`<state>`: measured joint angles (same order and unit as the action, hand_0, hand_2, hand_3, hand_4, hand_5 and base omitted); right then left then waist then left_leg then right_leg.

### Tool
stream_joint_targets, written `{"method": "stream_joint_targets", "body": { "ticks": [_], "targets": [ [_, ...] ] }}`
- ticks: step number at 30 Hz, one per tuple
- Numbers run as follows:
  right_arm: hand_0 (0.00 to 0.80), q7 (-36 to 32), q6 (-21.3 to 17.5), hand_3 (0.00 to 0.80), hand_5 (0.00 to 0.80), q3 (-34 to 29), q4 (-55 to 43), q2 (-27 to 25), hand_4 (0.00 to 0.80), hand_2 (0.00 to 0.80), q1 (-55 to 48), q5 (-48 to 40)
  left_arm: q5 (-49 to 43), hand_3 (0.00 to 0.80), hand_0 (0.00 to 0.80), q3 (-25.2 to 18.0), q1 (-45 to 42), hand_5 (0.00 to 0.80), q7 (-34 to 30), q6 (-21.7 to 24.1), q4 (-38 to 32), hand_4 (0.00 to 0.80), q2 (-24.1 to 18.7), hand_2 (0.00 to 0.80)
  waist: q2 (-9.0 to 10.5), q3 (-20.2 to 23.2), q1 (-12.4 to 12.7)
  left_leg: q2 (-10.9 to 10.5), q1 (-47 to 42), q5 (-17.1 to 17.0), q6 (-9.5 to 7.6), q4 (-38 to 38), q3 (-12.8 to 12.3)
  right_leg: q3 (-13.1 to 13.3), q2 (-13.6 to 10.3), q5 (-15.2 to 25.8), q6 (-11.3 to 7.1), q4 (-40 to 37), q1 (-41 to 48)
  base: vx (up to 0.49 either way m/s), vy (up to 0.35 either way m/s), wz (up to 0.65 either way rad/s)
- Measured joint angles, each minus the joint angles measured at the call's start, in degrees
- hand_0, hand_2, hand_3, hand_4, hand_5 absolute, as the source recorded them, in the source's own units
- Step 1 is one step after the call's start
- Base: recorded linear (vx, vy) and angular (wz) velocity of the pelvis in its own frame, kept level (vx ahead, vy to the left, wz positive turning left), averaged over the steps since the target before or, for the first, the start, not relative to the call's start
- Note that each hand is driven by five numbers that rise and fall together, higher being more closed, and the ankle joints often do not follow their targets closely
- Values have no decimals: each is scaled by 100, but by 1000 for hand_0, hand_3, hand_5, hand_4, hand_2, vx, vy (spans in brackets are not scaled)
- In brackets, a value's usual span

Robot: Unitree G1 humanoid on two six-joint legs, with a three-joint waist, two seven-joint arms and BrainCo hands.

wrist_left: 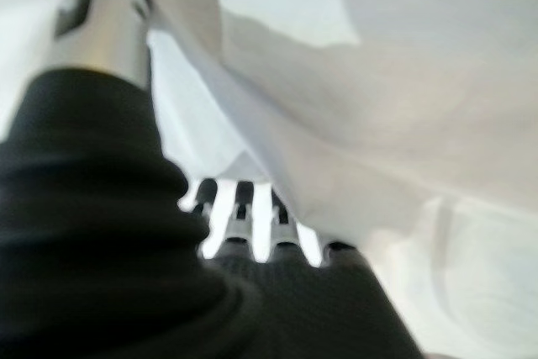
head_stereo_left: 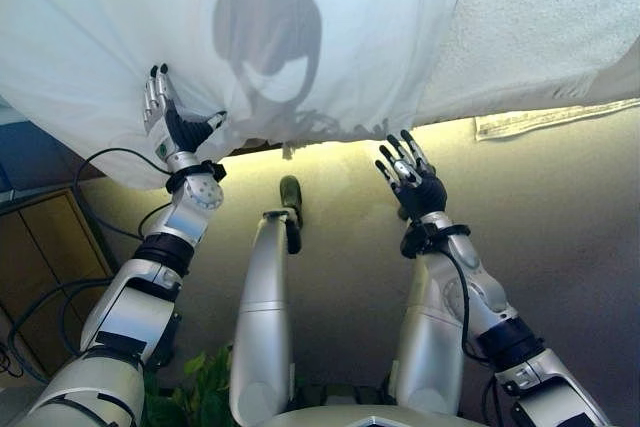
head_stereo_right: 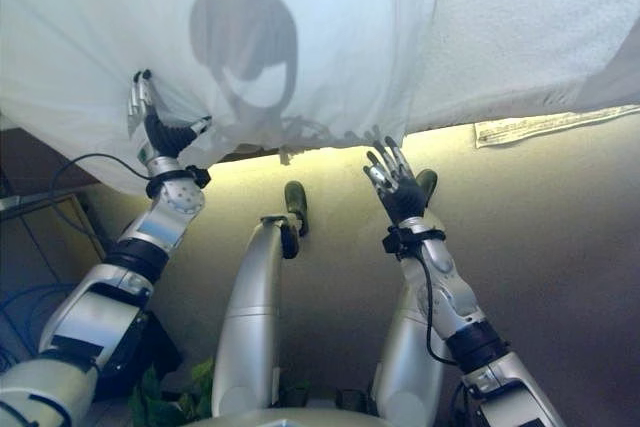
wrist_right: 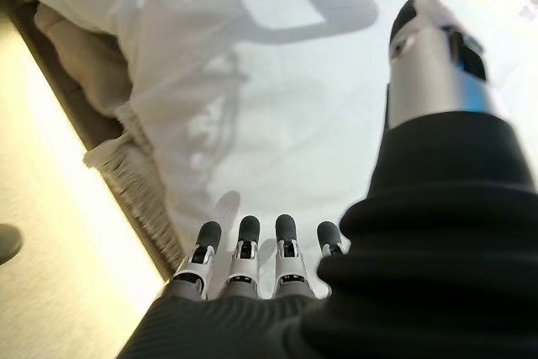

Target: Make the bed neatly

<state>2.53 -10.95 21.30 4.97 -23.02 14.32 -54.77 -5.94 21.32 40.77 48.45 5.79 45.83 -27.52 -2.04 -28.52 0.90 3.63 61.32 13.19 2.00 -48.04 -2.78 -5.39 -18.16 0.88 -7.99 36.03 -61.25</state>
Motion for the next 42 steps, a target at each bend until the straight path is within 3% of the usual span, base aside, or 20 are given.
{"method": "stream_joint_targets", "body": {
  "ticks": [10, 20, 35, 42],
  "targets": [
    [0, -189, -88, 0, 0, 11, 118, 62, 0, 0, -30, -18, 49, 0, 0, -40, -505, 0, 646, 320, -456, 0, -51, 0, 109, 18, -1, -36, -88, 6, -71, -62, 36, 9, -13, -61, 8, -38, 116, 22, -10, 2],
    [0, 38, -189, 0, 0, 131, 164, 267, 0, 0, 139, -49, 191, 0, 0, 186, -519, 0, 329, -172, -319, 0, 172, 0, 144, 1, 17, -80, 102, -15, -44, -9, 116, -71, 7, 103, -55, -225, 89, -21, -42, 2],
    [0, -26, -292, 0, 0, 189, 206, 255, 0, 0, 143, -114, 299, 0, 0, 225, -449, 0, 329, 23, -49, 0, 245, 0, 229, 26, -12, -79, 122, -27, -65, 36, 111, -108, 21, 219, -68, -404, 131, -14, 8, -1],
    [0, -173, -291, 0, 0, 198, 222, 293, 0, 0, 71, -225, 282, 0, 0, 221, -858, 0, 347, 218, -422, 0, 256, 0, 398, -10, -2, -18, -487, -66, -103, 288, 31, -138, 37, 329, -79, -756, 767, 42, -73, 0]
  ]
}}
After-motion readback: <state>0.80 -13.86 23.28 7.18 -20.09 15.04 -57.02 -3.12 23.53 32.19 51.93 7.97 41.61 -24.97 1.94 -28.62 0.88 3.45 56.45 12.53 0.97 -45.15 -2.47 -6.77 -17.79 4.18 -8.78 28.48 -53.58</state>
